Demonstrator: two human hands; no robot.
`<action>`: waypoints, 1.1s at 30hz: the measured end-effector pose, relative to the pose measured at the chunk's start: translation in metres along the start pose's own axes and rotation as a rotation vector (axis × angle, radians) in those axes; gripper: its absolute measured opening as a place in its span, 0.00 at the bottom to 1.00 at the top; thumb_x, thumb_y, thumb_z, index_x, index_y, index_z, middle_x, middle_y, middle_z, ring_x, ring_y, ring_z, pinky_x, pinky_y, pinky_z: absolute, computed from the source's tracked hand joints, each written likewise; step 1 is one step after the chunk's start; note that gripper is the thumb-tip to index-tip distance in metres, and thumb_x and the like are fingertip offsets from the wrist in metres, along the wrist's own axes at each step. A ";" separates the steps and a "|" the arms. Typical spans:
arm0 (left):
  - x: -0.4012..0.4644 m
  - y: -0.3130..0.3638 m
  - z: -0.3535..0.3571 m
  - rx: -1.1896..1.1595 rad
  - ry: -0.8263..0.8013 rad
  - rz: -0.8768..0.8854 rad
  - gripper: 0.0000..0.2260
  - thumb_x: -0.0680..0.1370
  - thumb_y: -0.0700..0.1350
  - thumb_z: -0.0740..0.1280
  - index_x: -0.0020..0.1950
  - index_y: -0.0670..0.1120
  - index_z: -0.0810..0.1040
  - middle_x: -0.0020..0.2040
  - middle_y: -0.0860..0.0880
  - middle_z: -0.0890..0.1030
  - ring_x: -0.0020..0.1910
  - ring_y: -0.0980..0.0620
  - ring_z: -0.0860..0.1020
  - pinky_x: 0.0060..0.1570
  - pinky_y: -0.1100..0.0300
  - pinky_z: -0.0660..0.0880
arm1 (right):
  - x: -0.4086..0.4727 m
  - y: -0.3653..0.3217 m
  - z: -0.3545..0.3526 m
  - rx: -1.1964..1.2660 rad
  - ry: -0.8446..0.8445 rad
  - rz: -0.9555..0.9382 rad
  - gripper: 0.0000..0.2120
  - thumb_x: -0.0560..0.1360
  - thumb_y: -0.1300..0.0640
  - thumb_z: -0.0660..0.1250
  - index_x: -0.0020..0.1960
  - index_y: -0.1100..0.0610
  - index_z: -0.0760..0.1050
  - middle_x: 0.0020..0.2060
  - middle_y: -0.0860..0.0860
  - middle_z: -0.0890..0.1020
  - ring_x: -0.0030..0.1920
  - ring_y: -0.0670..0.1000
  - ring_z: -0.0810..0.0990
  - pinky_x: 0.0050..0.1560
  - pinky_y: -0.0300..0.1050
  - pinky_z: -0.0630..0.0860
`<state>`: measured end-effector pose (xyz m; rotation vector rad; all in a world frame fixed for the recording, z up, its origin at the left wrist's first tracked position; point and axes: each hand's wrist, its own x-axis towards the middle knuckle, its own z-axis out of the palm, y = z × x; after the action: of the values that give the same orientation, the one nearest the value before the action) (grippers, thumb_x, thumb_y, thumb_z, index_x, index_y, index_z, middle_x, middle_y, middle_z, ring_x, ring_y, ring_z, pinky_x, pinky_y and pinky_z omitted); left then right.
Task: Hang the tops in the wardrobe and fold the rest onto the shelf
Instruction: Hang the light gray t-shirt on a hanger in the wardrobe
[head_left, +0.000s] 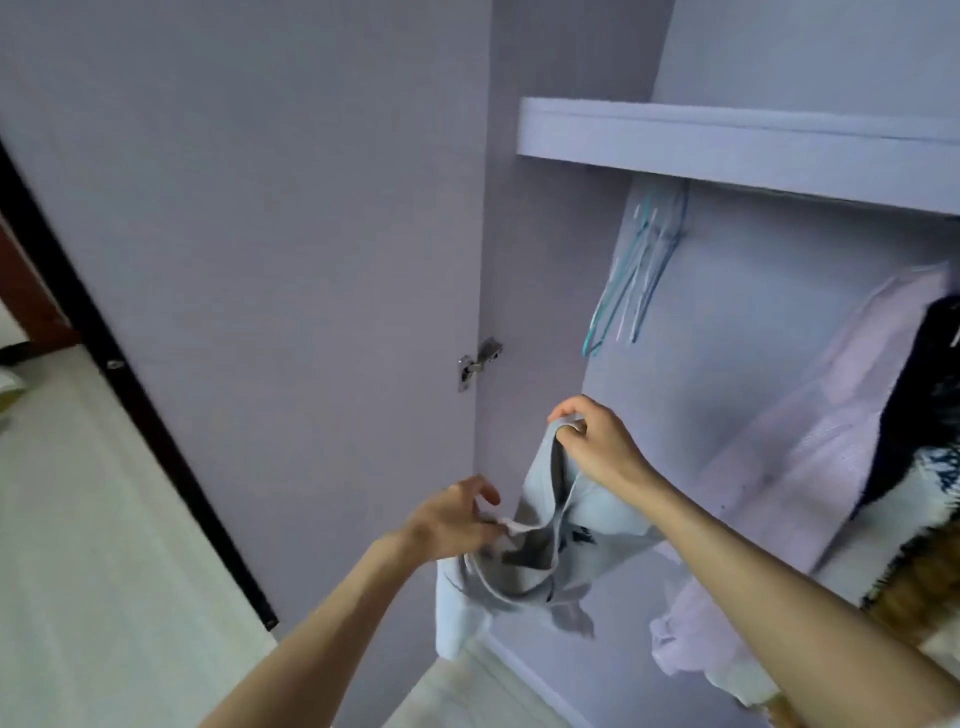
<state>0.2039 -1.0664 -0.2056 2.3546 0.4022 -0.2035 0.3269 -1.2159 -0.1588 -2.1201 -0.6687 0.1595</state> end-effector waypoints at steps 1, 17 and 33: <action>0.006 0.007 0.000 0.053 -0.003 0.020 0.14 0.75 0.52 0.67 0.58 0.51 0.73 0.43 0.51 0.75 0.46 0.48 0.75 0.43 0.61 0.69 | 0.006 0.002 -0.005 0.009 0.029 0.010 0.09 0.73 0.64 0.60 0.44 0.51 0.74 0.43 0.47 0.78 0.46 0.49 0.75 0.46 0.40 0.68; 0.135 0.090 -0.087 -0.057 0.600 0.173 0.15 0.82 0.53 0.56 0.47 0.43 0.73 0.45 0.40 0.78 0.44 0.38 0.73 0.42 0.53 0.67 | 0.067 0.105 -0.101 -0.036 -0.113 0.252 0.19 0.72 0.67 0.67 0.61 0.56 0.74 0.53 0.52 0.78 0.51 0.49 0.77 0.49 0.37 0.72; 0.138 0.091 -0.108 -0.054 0.599 0.247 0.17 0.81 0.47 0.60 0.32 0.51 0.63 0.30 0.51 0.70 0.35 0.43 0.69 0.38 0.52 0.67 | 0.193 0.061 -0.073 0.583 0.409 0.456 0.06 0.77 0.62 0.65 0.46 0.65 0.78 0.27 0.51 0.65 0.27 0.49 0.60 0.16 0.31 0.55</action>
<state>0.3679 -1.0225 -0.1049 2.3499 0.3815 0.6333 0.5404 -1.1967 -0.1377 -1.6293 0.1094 0.1406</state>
